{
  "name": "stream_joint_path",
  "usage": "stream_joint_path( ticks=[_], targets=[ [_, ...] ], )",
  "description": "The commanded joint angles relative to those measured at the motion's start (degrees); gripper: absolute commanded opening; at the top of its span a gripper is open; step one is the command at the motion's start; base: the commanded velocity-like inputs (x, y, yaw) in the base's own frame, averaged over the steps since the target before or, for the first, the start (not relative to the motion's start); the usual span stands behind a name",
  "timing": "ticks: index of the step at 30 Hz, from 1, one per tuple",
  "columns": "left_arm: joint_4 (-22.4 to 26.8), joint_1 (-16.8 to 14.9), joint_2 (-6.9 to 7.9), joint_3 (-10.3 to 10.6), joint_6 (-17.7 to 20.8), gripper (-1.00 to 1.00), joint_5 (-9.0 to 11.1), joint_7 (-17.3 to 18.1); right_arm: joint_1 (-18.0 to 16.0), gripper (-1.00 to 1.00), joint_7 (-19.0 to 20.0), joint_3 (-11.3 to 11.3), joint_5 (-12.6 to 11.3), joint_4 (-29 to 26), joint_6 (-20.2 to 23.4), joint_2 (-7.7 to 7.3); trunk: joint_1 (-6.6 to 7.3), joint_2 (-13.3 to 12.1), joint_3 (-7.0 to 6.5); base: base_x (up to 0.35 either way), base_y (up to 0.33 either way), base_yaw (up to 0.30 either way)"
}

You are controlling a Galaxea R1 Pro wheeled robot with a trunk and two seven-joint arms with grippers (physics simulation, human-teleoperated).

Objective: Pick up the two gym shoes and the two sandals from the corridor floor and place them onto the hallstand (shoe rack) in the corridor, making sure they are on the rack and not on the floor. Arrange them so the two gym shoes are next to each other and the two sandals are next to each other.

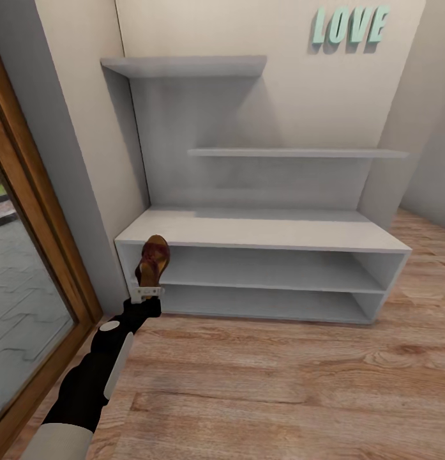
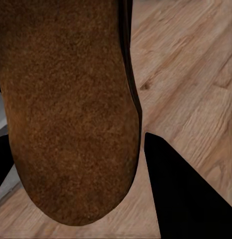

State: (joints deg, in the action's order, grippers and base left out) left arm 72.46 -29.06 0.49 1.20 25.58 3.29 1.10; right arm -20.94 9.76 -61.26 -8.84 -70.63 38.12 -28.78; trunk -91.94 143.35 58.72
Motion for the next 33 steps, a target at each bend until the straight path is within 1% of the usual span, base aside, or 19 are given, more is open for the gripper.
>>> stream_joint_path(
  ticks=[1,3,4,6,12,21,25,28,33],
  targets=[
    [0.07,-0.03,0.04,0.05,0.35,-1.00,0.14,0.11,-0.07,-1.00,0.09,-0.07,-0.37,-0.01,0.97,-0.10,0.01,0.02,0.06,0.000,0.000,0.000],
    [0.01,-0.03,0.04,0.04,0.73,-1.00,0.14,0.07,-0.05,-1.00,0.09,0.08,-0.24,0.08,3.07,-0.33,0.01,0.02,0.06,0.000,0.000,0.000],
    [-0.22,-0.03,0.04,0.04,1.52,-1.00,0.14,0.06,-0.06,-1.00,0.09,0.15,-0.20,0.10,4.07,-0.39,0.01,0.02,0.06,0.000,0.000,0.000],
    [-1.49,-0.03,0.04,-0.03,4.69,-1.00,0.14,0.00,-0.06,-1.00,0.09,0.24,-0.20,0.13,6.41,-0.47,0.01,0.02,0.06,0.000,-0.133,0.000],
    [-1.84,-0.03,0.04,-0.05,5.60,-1.00,0.08,-0.02,-0.05,-1.00,0.09,0.22,-0.21,0.14,7.07,-0.48,0.01,0.02,0.06,0.000,-0.228,0.000],
    [-1.99,-0.03,0.00,0.01,5.70,-1.00,0.25,0.04,-0.07,-1.00,0.09,0.26,-0.22,0.14,7.14,-0.49,0.01,0.02,0.06,0.000,-0.043,0.000],
    [-4.55,-0.03,-0.04,0.10,5.65,-1.00,0.23,0.04,-0.07,-1.00,0.09,0.26,-0.22,0.13,7.14,-0.49,0.01,0.02,0.06,0.000,-0.203,0.000],
    [-5.12,-0.03,-0.03,0.06,5.63,-1.00,0.23,0.04,-0.07,-1.00,0.09,0.26,-0.22,-0.03,7.14,-0.49,0.01,0.02,0.06,0.000,-0.213,0.000],
    [-5.36,-0.03,0.03,-0.04,5.62,-1.00,0.23,0.04,-0.07,-1.00,0.09,0.26,-0.22,-0.18,7.14,-0.45,0.01,0.02,0.06,0.000,-0.049,0.000]
  ],
)
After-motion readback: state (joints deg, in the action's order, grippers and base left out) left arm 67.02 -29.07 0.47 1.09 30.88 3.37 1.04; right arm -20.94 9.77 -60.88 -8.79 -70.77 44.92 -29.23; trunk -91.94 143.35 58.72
